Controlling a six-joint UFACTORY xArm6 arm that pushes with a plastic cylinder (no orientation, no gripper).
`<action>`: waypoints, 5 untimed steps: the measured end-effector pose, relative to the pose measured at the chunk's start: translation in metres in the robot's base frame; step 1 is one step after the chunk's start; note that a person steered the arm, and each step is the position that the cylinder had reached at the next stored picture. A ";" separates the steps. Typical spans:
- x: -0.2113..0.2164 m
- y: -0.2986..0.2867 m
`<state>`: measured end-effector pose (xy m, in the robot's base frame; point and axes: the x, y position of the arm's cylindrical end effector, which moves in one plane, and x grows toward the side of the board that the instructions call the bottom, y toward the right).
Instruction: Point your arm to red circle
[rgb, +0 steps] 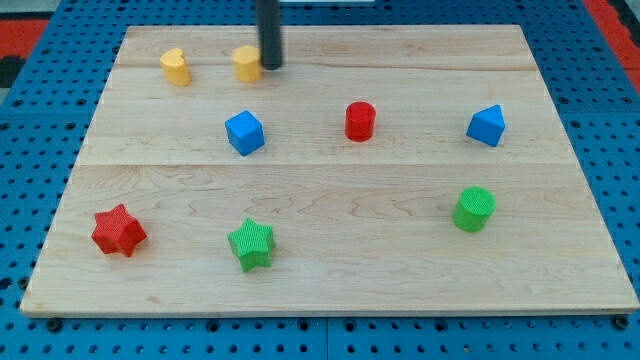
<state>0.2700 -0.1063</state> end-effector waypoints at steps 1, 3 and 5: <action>-0.002 -0.031; 0.012 0.129; 0.123 0.098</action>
<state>0.3926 -0.0082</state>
